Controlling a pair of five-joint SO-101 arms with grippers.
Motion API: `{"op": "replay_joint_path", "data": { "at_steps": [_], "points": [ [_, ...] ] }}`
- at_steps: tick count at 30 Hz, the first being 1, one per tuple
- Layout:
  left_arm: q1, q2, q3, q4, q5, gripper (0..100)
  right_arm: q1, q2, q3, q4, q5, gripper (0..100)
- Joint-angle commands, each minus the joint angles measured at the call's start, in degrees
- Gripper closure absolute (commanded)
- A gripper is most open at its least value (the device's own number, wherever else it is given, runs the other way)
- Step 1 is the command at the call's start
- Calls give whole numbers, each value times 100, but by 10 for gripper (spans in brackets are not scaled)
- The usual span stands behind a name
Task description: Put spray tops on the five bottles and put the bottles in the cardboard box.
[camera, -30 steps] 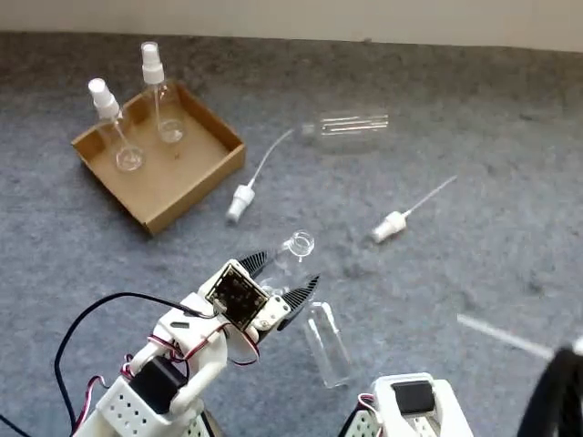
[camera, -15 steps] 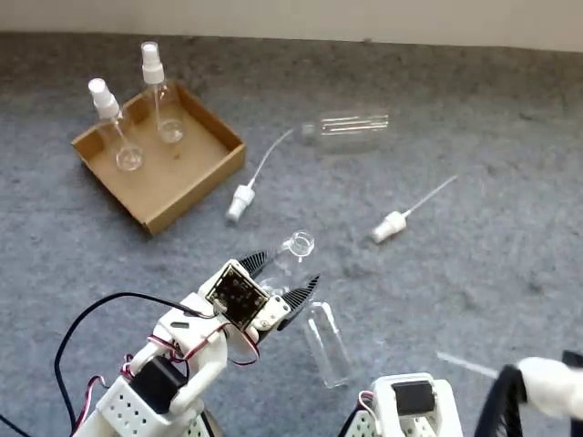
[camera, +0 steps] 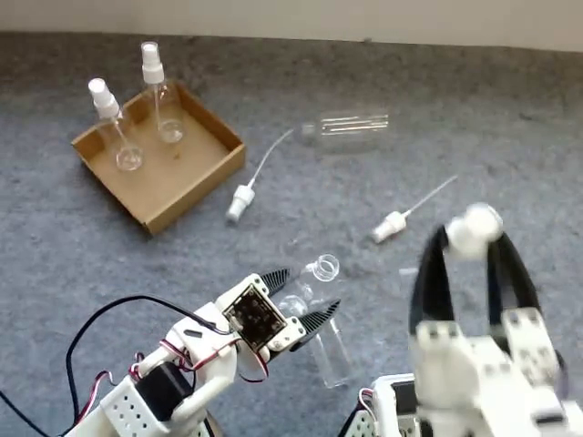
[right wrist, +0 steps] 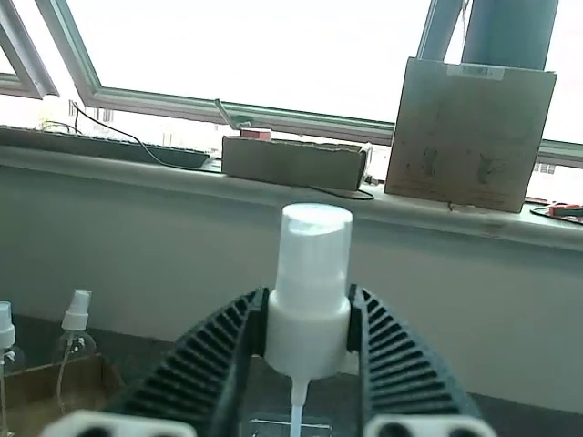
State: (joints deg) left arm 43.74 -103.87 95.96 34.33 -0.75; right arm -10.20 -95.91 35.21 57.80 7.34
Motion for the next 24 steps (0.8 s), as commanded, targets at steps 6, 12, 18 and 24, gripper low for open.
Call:
{"op": "replay_joint_path", "data": {
  "at_steps": [6, 12, 18, 24],
  "points": [
    [110, -13, 119, 9, -44, 947, 31, 13, 453, -1103, -1134, 887],
    [110, -13, 119, 9, -44, 947, -725, 22, 488, -1130, -1415, 887],
    [110, -22, 119, 141, -44, 947, -1710, 22, 505, -1112, -1134, 887],
    [110, -31, 119, 229, -44, 947, -1807, -31, 919, -1095, -818, 887]
  ]
}}
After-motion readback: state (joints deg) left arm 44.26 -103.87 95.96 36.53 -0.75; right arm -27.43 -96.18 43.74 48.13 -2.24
